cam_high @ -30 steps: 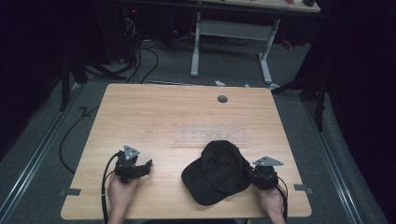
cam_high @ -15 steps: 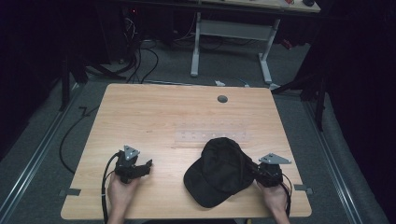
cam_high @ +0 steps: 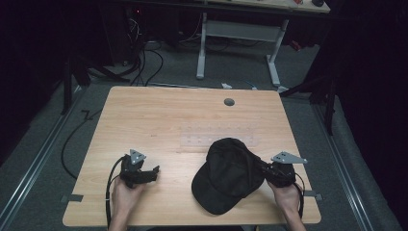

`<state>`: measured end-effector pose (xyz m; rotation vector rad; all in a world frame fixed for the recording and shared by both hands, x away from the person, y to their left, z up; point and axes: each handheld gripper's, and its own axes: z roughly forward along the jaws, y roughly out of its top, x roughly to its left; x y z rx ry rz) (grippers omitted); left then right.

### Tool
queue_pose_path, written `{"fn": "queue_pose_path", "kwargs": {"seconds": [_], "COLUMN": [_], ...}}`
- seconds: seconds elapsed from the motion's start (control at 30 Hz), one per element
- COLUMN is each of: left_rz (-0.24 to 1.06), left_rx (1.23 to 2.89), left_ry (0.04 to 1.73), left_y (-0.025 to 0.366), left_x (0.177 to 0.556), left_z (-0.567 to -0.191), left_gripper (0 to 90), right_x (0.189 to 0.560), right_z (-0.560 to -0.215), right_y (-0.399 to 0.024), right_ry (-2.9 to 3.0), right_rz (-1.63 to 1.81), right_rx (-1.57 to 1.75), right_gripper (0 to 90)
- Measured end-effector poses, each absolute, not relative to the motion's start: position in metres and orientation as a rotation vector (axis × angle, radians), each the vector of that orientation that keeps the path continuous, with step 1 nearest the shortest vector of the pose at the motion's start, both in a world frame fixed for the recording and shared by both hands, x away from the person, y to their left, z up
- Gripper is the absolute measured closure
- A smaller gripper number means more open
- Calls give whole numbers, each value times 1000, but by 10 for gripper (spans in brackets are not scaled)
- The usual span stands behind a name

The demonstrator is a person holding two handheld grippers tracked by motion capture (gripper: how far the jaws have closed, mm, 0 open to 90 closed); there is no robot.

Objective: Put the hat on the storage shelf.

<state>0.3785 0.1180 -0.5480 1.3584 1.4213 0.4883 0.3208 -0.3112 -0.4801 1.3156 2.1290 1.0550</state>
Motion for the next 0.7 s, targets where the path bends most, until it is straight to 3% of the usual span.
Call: {"fn": "queue_pose_path", "kwargs": {"seconds": [0.27, 0.7], "left_rz": [463, 312], "left_rx": [1369, 1338], "left_ry": [1416, 1321], "left_y": [118, 107], "left_x": [375, 362], "left_z": [-547, -523], "left_gripper": [173, 203], "right_x": [324, 336], "right_z": [-466, -430], "right_y": [-314, -312], "right_ry": [2144, 2172], "right_rz": [1158, 1284], "right_rx": [1257, 1134], "right_gripper": [836, 837]}}
